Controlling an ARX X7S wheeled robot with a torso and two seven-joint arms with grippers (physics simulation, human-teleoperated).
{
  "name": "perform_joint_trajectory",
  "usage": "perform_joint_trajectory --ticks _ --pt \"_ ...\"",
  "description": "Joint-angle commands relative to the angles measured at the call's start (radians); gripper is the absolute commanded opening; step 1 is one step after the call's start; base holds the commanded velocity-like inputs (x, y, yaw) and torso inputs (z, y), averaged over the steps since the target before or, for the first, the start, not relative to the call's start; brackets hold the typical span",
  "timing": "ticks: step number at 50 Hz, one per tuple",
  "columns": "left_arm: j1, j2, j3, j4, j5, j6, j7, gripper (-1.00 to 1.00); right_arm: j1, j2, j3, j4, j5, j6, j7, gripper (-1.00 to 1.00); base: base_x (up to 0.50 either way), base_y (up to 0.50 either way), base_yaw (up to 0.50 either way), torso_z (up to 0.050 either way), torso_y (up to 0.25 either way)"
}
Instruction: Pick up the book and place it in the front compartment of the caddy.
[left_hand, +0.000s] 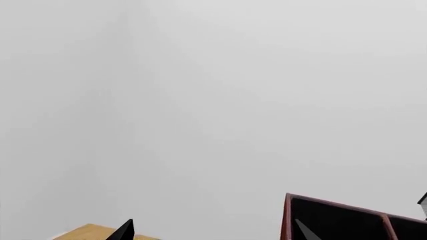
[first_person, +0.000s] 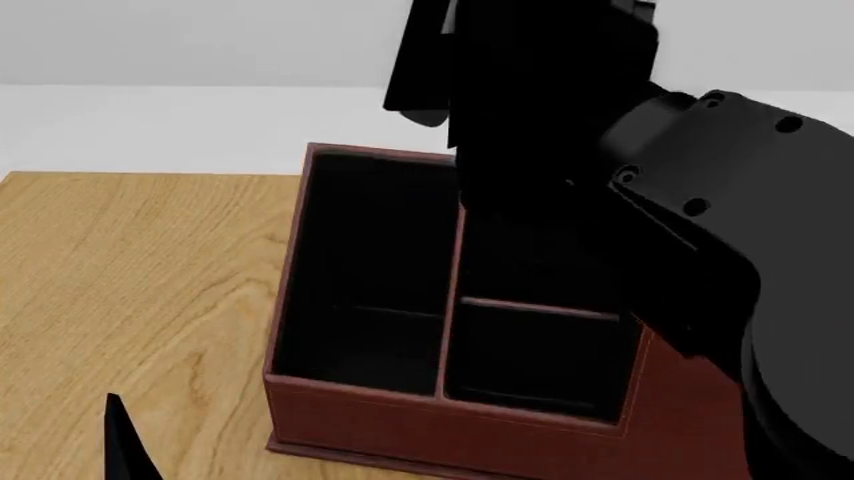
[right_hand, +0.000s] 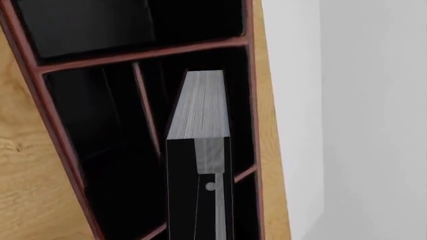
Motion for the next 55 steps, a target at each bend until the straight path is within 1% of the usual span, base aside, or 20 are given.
perform_joint_trajectory --ticks 1,7,21,32,40,55 --pt "0.0 -0.001 0.001 0.002 0.0 -0.005 -0.003 1.0 -0.054 -0.073 -0.022 0.224 -0.093 -0.158 -0.019 -1.0 0.0 0.0 0.0 0.0 0.0" --pt "0.0 -0.002 0.002 0.002 0.002 -0.004 -0.004 1.0 -0.092 -0.112 -0.01 0.345 -0.128 -0.215 -0.04 -1.0 0.0 0.0 0.0 0.0 0.002" --pt "0.0 -0.002 0.0 0.002 0.011 -0.004 -0.013 1.0 -0.169 -0.113 0.162 0.401 -0.335 -0.213 -0.084 -1.0 0.0 0.0 0.0 0.0 0.001" --pt "0.001 -0.002 0.0 0.003 0.012 -0.007 -0.018 1.0 -0.213 -0.113 0.271 0.43 -0.455 -0.224 -0.093 -1.0 0.0 0.0 0.0 0.001 0.001" --pt "0.001 -0.002 -0.001 0.004 0.014 -0.008 -0.022 1.0 -0.237 -0.114 0.318 0.44 -0.48 -0.235 -0.063 -1.0 0.0 0.0 0.0 0.0 0.001" --pt "0.003 -0.001 -0.005 0.009 0.015 -0.02 -0.036 1.0 -0.281 -0.114 0.33 0.471 -0.479 -0.264 0.002 -1.0 0.0 0.0 0.0 0.0 0.001"
